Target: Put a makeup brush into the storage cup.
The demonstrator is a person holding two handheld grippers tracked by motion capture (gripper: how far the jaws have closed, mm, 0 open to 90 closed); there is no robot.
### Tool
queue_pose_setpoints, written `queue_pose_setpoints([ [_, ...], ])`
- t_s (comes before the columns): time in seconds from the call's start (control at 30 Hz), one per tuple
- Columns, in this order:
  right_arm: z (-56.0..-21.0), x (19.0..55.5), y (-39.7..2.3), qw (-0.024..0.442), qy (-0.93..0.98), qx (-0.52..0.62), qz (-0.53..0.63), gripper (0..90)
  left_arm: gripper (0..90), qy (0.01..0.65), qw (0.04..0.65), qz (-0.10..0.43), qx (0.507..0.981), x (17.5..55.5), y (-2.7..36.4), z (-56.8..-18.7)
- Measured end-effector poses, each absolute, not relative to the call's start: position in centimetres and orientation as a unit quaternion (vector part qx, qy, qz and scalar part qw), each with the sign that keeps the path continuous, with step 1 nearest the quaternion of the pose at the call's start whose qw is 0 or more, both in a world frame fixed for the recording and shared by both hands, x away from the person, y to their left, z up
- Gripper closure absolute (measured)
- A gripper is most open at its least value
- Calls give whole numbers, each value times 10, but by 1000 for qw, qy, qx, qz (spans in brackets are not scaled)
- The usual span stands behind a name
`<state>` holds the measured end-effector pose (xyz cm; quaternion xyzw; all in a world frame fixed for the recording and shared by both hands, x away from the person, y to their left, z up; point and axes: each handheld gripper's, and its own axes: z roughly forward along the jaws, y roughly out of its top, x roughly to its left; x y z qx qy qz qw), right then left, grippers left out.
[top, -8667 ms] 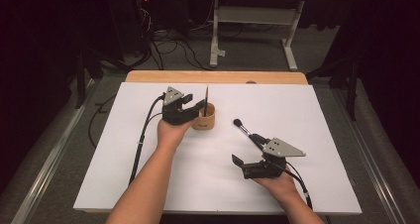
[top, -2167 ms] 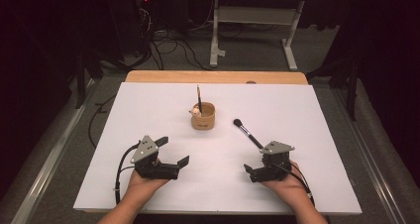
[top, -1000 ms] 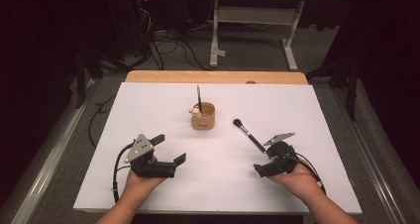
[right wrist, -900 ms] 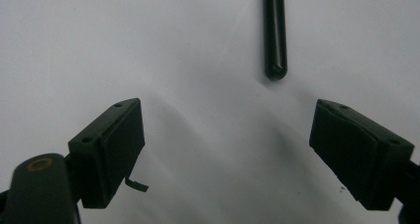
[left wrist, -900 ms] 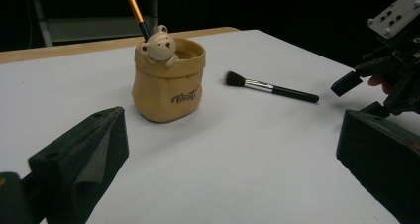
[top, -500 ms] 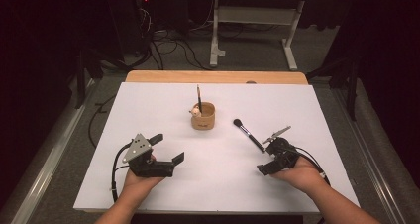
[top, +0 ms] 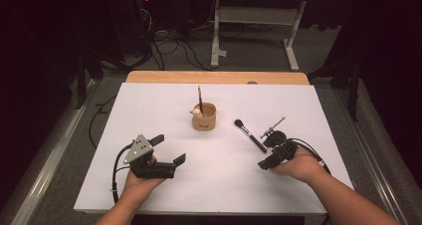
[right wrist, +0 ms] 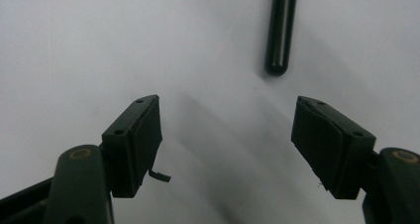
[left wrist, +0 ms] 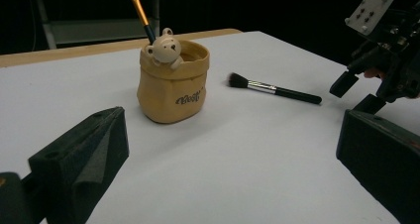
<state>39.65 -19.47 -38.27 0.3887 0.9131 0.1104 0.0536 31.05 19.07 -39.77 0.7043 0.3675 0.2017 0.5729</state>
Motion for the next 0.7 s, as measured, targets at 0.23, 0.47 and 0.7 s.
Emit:
queue_pose_setpoints([
  [0.23, -375, 414, -193, 47, 914, 389, 101, 352, 7, 367, 574, 203, 704, 310, 191, -397],
  [0.47, -373, 430, -191, 45, 918, 383, 97, 454, 8, 368, 573, 202, 704, 311, 191, -398],
  [0.7, -371, 442, -189, 41, 918, 381, 97, 522, 14, 366, 573, 209, 702, 310, 191, -398],
])
